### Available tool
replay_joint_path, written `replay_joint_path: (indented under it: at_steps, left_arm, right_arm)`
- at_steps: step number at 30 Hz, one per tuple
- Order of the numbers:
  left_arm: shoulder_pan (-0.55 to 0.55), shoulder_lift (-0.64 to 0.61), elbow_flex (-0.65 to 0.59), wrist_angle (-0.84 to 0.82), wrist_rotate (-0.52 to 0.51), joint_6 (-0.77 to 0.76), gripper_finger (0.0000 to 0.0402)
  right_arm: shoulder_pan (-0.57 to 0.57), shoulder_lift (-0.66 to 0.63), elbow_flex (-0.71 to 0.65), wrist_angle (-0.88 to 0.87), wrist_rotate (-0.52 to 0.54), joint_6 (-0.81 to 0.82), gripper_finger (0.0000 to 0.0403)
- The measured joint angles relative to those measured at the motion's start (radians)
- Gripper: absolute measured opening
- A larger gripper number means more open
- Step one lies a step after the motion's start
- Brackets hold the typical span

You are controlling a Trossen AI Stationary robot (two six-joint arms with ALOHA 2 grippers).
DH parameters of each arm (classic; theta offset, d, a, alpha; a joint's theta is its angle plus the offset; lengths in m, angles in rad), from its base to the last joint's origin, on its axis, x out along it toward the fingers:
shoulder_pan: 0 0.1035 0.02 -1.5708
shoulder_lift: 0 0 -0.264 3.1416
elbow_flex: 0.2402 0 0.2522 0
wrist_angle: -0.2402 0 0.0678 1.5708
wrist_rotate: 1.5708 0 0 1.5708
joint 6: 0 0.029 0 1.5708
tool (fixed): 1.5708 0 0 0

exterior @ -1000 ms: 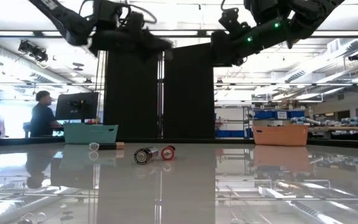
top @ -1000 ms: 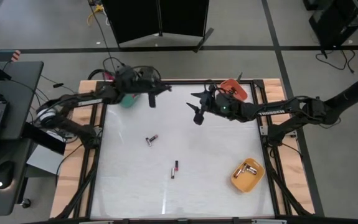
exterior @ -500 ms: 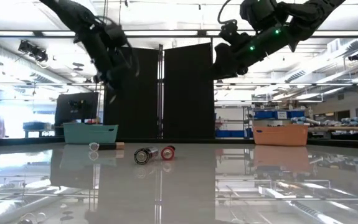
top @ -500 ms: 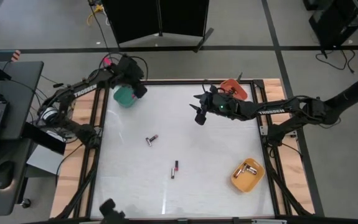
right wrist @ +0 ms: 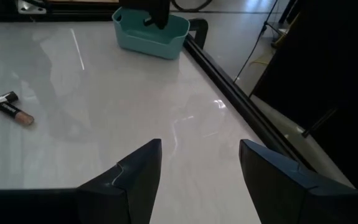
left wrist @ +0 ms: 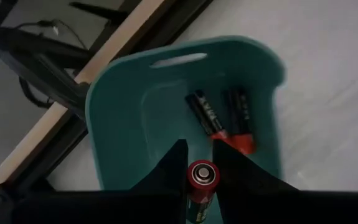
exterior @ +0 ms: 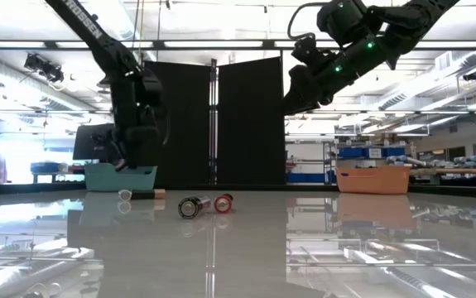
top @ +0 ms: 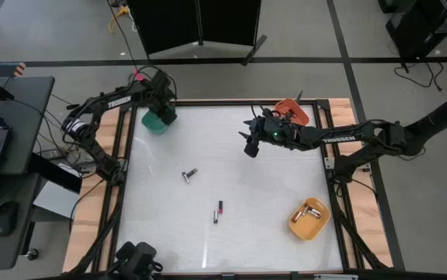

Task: Sort batteries
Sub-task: Put the red battery into the green bin

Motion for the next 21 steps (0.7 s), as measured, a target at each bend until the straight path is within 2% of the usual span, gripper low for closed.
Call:
replay_joint_path:
  at_steps: [17, 19, 21]
  left_arm:
    - [0.000, 0.108, 0.000, -0.011, -0.052, -0.009, 0.0054]
    - [-0.002, 0.108, 0.000, -0.002, -0.064, -0.018, 0.0066]
    - [-0.002, 0.108, 0.000, 0.001, -0.067, -0.023, 0.0095]
  right_arm:
    - [0.001, 0.001, 0.000, 0.007, 0.000, 0.000, 0.0222]
    - [0.001, 0.001, 0.000, 0.008, 0.000, 0.000, 0.0222]
    - [0.001, 0.001, 0.000, 0.009, 0.000, 0.000, 0.0221]
